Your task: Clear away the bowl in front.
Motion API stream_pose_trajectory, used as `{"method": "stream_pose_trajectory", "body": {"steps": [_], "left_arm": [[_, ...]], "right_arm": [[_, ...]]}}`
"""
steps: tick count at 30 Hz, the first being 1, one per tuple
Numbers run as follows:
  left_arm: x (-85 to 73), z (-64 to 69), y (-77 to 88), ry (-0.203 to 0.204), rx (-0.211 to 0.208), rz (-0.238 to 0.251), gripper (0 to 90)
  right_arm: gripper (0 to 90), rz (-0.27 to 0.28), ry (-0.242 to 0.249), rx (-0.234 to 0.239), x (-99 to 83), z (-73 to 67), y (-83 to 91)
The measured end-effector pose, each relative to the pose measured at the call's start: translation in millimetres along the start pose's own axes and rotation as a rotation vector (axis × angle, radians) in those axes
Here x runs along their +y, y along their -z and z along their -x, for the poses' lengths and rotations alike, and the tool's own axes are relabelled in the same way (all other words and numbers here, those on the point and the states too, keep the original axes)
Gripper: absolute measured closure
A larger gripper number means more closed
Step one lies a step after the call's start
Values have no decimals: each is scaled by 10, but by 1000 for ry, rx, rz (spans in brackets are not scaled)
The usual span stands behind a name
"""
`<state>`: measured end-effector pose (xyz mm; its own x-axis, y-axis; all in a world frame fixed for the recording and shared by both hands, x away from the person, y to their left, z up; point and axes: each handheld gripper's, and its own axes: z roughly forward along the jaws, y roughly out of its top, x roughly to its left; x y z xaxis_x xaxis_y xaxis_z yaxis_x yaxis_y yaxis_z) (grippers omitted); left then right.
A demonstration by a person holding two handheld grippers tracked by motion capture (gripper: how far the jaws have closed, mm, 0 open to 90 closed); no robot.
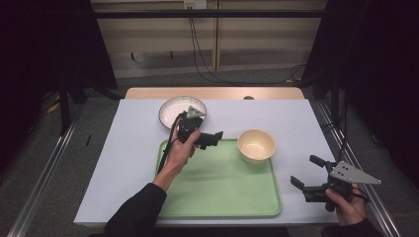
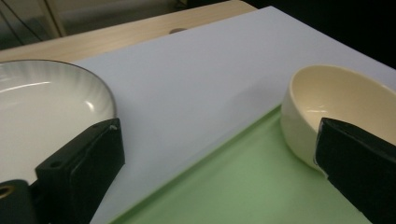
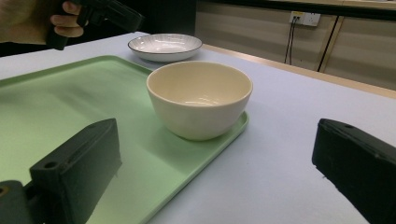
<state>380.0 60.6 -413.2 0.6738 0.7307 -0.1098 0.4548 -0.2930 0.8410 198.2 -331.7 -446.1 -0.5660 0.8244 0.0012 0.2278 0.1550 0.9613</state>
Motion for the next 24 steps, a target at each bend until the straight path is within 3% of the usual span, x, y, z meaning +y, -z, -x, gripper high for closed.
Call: {"method": "stream_pose_trajectory", "body": {"steps": [8, 11, 15, 17, 20, 24], "left_arm": [[-59, -106, 251, 12, 41, 59, 22], [-85, -167, 385, 4, 80, 83, 26], [-112, -210, 519, -22, 105, 86, 29], [-141, -220, 575, -2, 107, 91, 26], [-206, -237, 673, -10, 124, 77, 31], [-278, -261, 780, -10, 126, 99, 30]], "right_arm": [[8, 2, -2, 0, 2, 0, 2], [8, 1, -3, -1, 1, -1, 1], [8, -1, 6, 3, 0, 2, -2], [8, -1, 6, 3, 0, 2, -2], [8, 0, 5, 7, 2, 2, 0], [8, -1, 3, 3, 2, 0, -3]]}}
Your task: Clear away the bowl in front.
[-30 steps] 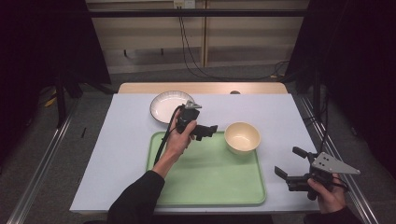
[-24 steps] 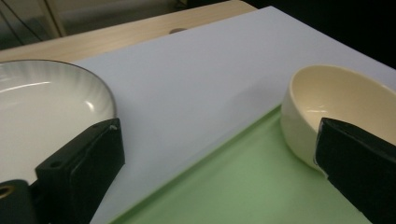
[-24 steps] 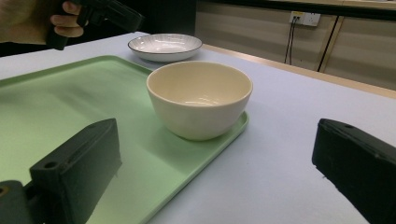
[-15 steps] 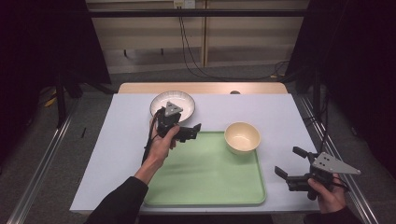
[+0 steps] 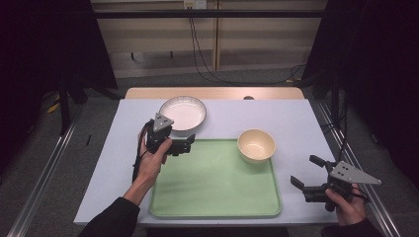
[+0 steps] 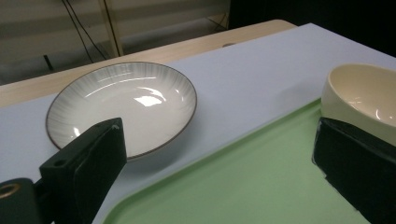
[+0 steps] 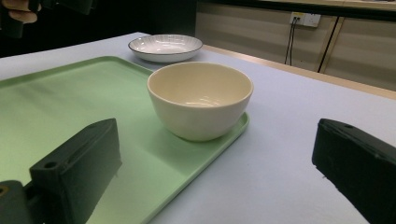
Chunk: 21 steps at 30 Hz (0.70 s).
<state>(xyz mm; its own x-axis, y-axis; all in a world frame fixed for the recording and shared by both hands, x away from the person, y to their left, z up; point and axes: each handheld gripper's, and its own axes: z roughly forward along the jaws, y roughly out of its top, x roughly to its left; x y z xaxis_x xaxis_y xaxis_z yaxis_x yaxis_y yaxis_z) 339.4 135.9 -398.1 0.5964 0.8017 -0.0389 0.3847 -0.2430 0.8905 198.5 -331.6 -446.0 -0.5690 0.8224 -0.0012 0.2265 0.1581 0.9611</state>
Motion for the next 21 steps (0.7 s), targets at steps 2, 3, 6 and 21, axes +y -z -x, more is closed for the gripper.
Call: {"method": "stream_pose_trajectory", "body": {"steps": [2, 3, 6, 21], "left_arm": [[-58, -30, 100, -15, 22, -4, 30], [-58, -30, 100, -15, 22, -4, 33], [-130, -67, 191, -5, 31, 13, 29], [-533, -138, 590, 57, 82, 32, 21]], "right_arm": [[8, -1, 1, -2, 1, -2, 0], [8, -1, 1, -2, 1, -2, 0], [8, -1, 2, -2, 1, 0, -1], [8, -2, 5, -2, -1, -3, -13]]}}
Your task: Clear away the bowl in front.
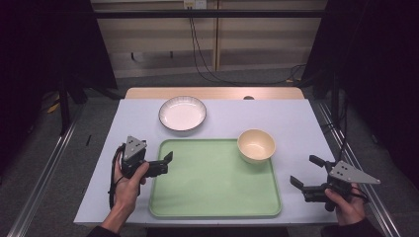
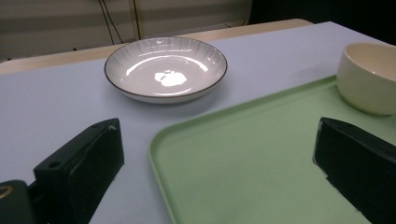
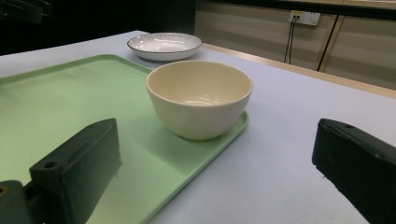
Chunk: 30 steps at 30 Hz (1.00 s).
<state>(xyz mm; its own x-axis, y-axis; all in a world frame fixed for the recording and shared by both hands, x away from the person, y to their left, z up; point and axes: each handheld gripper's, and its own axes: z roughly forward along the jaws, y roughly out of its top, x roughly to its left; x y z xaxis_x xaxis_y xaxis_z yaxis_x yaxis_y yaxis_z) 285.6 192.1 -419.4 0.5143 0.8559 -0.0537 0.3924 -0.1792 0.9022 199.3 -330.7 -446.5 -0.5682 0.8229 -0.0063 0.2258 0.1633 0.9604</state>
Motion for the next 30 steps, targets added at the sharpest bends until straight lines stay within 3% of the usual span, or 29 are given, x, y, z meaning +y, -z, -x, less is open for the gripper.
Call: {"method": "stream_pose_trajectory", "body": {"steps": [12, 14, 18, 21, 23, 30], "left_arm": [[-264, -42, 397, 3, 16, 3, 18], [-288, -57, 429, -9, 26, -2, 19], [-376, -94, 536, 11, 54, 2, 18], [-449, -95, 566, -25, 50, -17, 19], [-464, -119, 597, 8, 50, -16, 16], [-458, -172, 663, 29, 90, 17, 21]], "right_arm": [[8, 0, -1, -1, 1, 1, 2], [8, -4, -1, 0, 2, 3, 10], [8, 0, -1, -2, 1, 1, 2], [8, -4, 4, 2, 1, 1, -10], [8, -13, 6, 3, -3, -9, -24], [8, -21, 17, 1, -6, -5, -35]]}}
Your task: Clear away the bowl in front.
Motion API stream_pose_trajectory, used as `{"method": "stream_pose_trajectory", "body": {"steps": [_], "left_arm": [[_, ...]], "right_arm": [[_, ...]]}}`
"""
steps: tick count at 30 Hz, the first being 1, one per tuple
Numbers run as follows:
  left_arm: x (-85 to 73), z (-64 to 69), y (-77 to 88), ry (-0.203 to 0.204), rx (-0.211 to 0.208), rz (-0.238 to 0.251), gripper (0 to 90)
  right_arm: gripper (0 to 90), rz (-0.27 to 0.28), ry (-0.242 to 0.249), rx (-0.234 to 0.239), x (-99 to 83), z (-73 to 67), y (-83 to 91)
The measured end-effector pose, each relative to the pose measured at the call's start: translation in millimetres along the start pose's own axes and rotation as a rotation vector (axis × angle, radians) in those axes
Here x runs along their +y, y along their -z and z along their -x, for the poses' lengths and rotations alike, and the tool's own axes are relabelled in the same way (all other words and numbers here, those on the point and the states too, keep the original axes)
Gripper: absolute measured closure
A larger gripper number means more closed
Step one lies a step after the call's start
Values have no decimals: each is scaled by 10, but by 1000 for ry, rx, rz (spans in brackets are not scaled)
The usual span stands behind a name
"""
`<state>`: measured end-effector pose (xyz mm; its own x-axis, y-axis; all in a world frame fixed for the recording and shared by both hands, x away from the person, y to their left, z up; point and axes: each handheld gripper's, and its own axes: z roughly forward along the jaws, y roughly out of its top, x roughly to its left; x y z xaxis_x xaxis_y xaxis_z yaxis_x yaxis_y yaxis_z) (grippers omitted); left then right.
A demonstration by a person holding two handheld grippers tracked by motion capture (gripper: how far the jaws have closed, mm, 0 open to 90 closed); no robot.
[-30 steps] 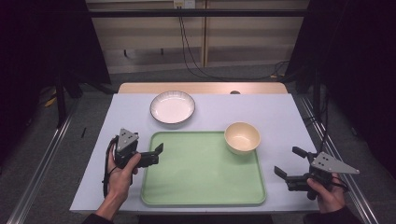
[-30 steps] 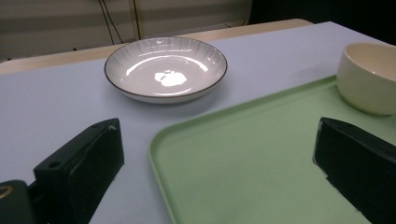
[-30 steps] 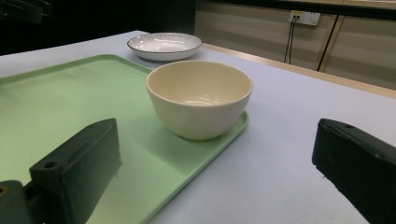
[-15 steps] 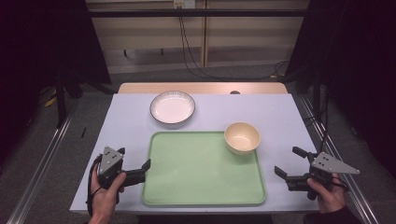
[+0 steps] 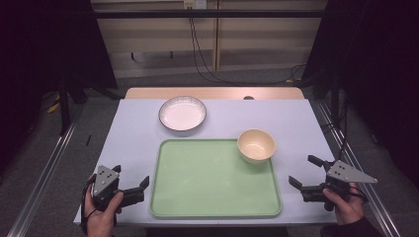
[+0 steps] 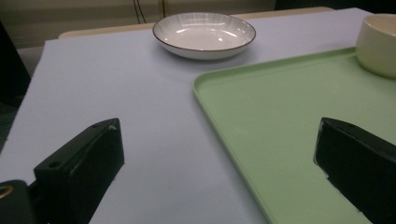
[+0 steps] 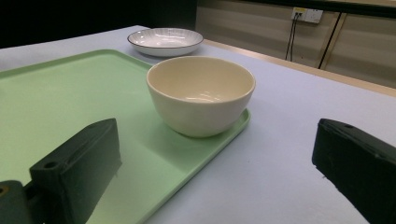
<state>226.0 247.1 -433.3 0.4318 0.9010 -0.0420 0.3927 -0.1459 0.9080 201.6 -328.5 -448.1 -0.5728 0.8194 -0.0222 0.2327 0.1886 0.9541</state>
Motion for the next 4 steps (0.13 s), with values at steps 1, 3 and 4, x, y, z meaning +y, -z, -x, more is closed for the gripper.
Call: {"method": "stream_pose_trajectory", "body": {"steps": [1, 3, 4], "left_arm": [[7, -21, -3, 4, -10, -1, 19], [5, -30, -9, 11, -2, -11, 21], [6, -29, -14, 7, -18, -16, 21]], "right_arm": [[6, -6, -1, 3, -1, -4, -4], [0, -9, -1, 2, -1, -3, -14], [0, -4, -3, -3, 2, 2, -20]]}}
